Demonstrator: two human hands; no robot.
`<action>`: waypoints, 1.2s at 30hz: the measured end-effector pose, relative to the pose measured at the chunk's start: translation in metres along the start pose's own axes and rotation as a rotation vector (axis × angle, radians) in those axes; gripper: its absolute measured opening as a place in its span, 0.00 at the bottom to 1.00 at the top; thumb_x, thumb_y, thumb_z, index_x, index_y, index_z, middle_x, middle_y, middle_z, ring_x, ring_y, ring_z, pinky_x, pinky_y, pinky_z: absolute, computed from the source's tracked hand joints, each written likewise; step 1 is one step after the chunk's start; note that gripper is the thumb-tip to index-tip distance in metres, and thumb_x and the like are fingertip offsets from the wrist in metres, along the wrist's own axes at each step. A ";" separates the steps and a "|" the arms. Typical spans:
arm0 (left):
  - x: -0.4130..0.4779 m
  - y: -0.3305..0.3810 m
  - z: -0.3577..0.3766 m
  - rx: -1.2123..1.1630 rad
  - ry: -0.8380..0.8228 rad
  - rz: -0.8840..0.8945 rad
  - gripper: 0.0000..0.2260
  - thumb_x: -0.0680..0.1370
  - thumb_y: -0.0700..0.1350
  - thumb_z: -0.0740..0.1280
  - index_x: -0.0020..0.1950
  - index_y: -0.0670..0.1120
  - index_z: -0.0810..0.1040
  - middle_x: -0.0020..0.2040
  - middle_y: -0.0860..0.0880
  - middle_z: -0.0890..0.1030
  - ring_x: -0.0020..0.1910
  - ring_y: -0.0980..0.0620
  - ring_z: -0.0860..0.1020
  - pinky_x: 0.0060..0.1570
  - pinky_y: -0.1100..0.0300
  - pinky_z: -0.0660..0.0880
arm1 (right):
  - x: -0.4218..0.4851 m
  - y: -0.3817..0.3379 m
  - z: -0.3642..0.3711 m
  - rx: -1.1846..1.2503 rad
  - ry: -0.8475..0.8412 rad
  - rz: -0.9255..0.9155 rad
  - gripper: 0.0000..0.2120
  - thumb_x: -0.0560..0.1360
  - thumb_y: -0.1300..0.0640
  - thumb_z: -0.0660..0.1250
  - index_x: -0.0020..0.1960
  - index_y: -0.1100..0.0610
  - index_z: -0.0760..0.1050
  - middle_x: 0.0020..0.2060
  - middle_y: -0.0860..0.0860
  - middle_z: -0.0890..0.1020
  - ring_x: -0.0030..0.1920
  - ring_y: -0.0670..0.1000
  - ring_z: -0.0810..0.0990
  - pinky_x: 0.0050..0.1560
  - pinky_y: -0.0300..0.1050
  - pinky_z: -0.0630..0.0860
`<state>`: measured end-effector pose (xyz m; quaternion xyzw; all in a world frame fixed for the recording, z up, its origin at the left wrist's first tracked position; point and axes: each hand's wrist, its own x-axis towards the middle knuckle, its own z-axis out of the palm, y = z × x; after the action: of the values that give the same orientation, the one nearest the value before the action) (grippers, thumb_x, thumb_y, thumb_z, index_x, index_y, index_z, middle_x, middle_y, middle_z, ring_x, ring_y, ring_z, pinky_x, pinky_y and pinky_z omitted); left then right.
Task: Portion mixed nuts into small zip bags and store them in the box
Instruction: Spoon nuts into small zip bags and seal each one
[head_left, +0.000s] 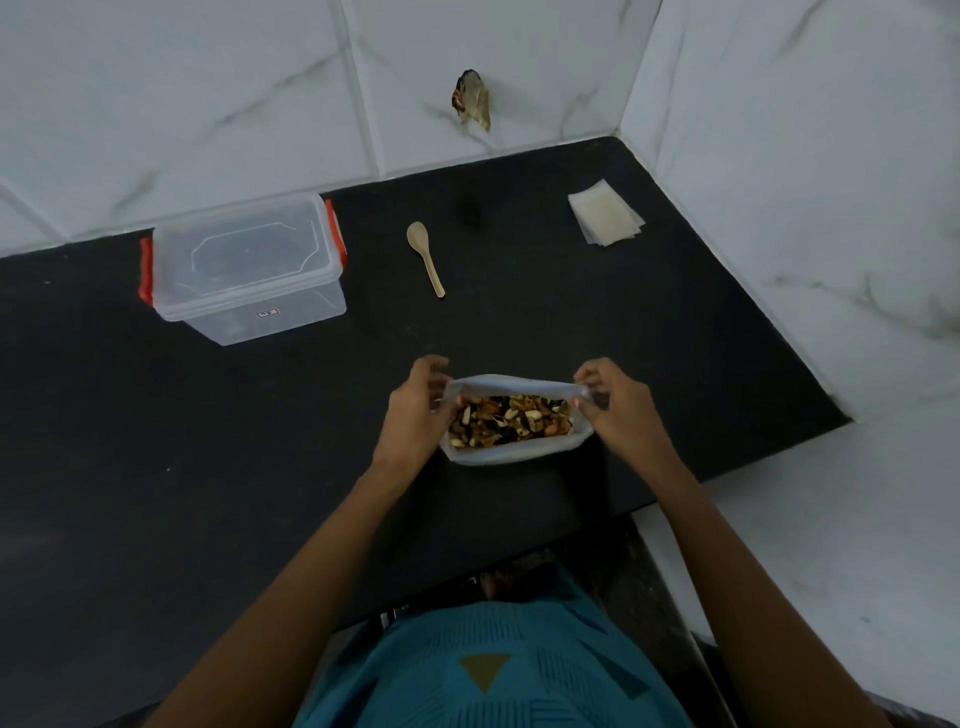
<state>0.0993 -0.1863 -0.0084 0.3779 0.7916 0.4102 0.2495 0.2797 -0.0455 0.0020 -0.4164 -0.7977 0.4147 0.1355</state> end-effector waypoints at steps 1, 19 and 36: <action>0.003 -0.002 -0.001 0.054 -0.017 0.015 0.14 0.77 0.38 0.64 0.64 0.42 0.72 0.55 0.50 0.75 0.54 0.58 0.74 0.45 0.72 0.71 | 0.002 0.001 -0.001 0.013 -0.011 0.012 0.09 0.73 0.66 0.66 0.52 0.57 0.73 0.44 0.47 0.77 0.46 0.44 0.76 0.44 0.31 0.70; 0.036 -0.004 -0.011 -0.873 -0.186 -0.559 0.25 0.79 0.37 0.61 0.73 0.53 0.59 0.64 0.43 0.68 0.51 0.51 0.76 0.42 0.59 0.78 | 0.027 0.014 -0.011 0.993 -0.194 0.607 0.11 0.76 0.70 0.57 0.51 0.55 0.67 0.42 0.54 0.76 0.40 0.49 0.75 0.36 0.37 0.76; 0.013 -0.013 -0.006 -0.025 0.053 -0.347 0.10 0.76 0.46 0.67 0.54 0.44 0.74 0.51 0.48 0.75 0.47 0.54 0.75 0.44 0.63 0.72 | 0.007 0.013 0.003 0.299 0.062 0.404 0.07 0.75 0.61 0.66 0.53 0.57 0.73 0.51 0.53 0.75 0.51 0.48 0.75 0.47 0.38 0.72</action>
<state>0.0822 -0.1839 -0.0168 0.2215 0.8460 0.3805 0.3006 0.2812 -0.0374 -0.0111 -0.5551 -0.6236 0.5338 0.1343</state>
